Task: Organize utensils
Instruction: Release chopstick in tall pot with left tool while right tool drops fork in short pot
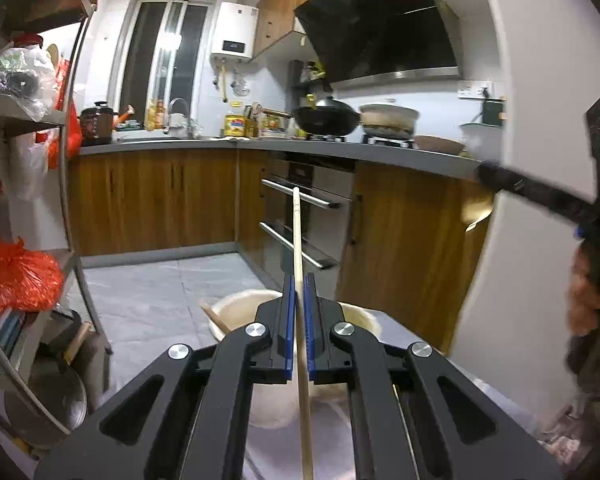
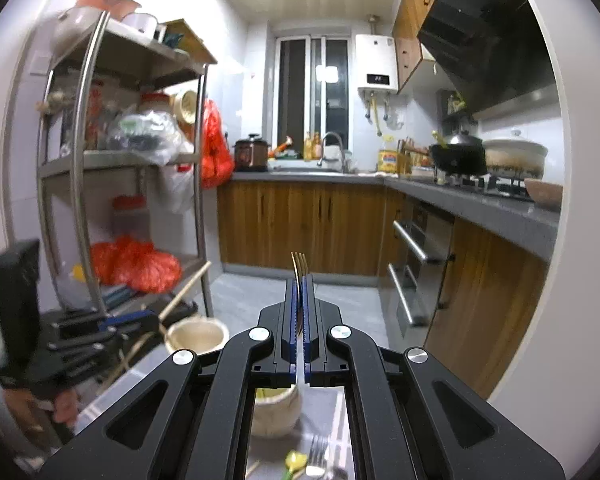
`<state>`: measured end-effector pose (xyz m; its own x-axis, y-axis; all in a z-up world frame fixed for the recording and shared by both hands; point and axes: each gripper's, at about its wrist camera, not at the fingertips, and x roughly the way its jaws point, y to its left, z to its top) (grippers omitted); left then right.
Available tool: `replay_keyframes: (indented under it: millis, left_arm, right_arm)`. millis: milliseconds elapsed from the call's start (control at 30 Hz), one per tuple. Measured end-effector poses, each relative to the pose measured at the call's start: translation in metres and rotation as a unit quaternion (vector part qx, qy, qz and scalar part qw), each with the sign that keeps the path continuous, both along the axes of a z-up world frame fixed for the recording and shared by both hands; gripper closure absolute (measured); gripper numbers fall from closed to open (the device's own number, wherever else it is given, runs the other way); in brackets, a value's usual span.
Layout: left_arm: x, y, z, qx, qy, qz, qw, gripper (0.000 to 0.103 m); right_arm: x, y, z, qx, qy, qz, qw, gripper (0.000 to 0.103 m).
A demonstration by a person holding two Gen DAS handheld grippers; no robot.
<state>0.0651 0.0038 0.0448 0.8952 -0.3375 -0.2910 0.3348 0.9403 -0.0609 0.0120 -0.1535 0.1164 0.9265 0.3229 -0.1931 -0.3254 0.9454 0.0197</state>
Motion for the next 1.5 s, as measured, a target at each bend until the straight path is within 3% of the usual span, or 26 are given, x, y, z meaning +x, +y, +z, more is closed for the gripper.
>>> replay_keyframes:
  millis: [233, 700, 867, 967, 1267, 1500]
  left_arm:
    - [0.043, 0.026, -0.001, -0.04, 0.006, 0.007, 0.9992, 0.099]
    - [0.103, 0.028, 0.007, -0.108, 0.021, -0.026, 0.9936, 0.099]
    - [0.102, 0.001, 0.006, -0.065, -0.007, -0.009, 0.9979, 0.099]
    - [0.093, -0.014, 0.001, -0.019, -0.033, 0.007, 0.9992, 0.099]
    - [0.072, -0.03, -0.01, 0.035, -0.095, 0.059, 0.9931, 0.099]
    - [0.06, -0.038, -0.014, 0.076, -0.111, 0.046, 0.9899, 0.099]
  right_arm:
    - [0.026, 0.002, 0.015, 0.007, -0.014, -0.019, 1.0, 0.1]
    - [0.066, 0.005, 0.015, 0.01, -0.014, -0.074, 0.997, 0.1]
    - [0.074, 0.008, 0.007, 0.009, -0.019, -0.09, 0.996, 0.1]
    - [0.076, 0.011, 0.001, 0.002, -0.023, -0.098, 0.995, 0.1]
    - [0.083, 0.027, -0.027, -0.015, -0.021, -0.1, 0.995, 0.1]
    - [0.08, 0.034, -0.038, -0.03, -0.013, -0.083, 0.996, 0.1]
